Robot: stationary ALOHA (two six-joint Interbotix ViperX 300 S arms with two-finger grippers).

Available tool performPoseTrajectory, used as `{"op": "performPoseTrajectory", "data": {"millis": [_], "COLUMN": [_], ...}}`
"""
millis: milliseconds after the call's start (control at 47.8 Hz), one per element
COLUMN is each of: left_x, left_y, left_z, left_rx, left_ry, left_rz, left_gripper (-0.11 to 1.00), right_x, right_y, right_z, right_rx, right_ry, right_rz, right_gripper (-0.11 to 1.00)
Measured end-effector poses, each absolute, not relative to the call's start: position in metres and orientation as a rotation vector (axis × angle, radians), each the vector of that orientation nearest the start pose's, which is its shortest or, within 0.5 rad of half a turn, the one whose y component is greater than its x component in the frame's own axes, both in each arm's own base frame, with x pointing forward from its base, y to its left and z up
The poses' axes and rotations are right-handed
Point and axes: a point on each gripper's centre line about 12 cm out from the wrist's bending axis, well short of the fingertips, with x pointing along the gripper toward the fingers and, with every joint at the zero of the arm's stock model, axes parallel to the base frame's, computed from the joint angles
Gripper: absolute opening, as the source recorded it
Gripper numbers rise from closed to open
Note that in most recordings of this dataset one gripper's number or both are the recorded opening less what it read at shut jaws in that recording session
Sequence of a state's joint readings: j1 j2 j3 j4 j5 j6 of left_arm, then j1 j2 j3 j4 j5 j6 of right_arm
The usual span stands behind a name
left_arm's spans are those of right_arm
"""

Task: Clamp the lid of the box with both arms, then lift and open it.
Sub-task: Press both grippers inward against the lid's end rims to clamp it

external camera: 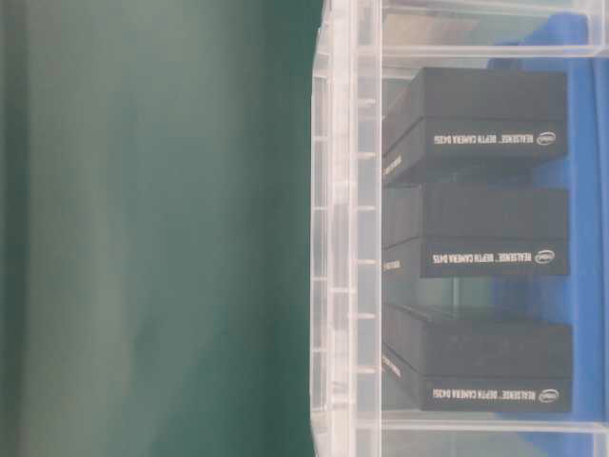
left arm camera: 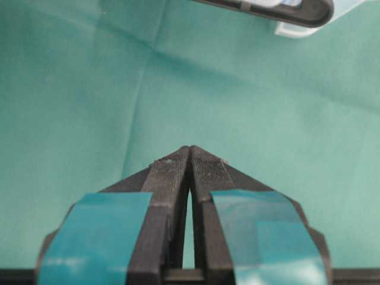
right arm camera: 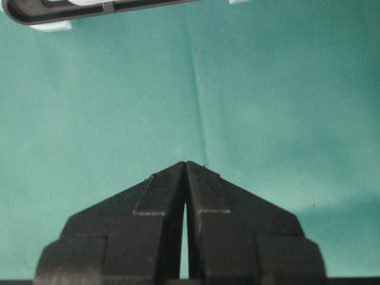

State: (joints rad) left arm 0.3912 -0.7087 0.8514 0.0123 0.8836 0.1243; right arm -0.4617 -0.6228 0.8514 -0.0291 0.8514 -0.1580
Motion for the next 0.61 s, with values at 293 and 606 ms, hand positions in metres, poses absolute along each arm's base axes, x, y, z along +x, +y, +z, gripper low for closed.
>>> {"op": "performPoseTrajectory", "data": {"millis": [293,606], "left_x": [0.222,0.251], "left_y": [0.086,0.095], "left_z": [0.247,0.241], "left_rx": [-0.027,-0.016], "left_ry": [1.050,1.075], "left_rz": [0.250,0.229], "left_gripper": [0.01,0.01], "right_x": [0.216,0.246], "right_y": [-0.108,-0.115], "right_z": [0.232,0.231], "right_rx": [0.058,0.009], "right_ry": [1.115,1.125], "right_rz": [-0.313,-0.268], "right_gripper": [0.00,0.00]}}
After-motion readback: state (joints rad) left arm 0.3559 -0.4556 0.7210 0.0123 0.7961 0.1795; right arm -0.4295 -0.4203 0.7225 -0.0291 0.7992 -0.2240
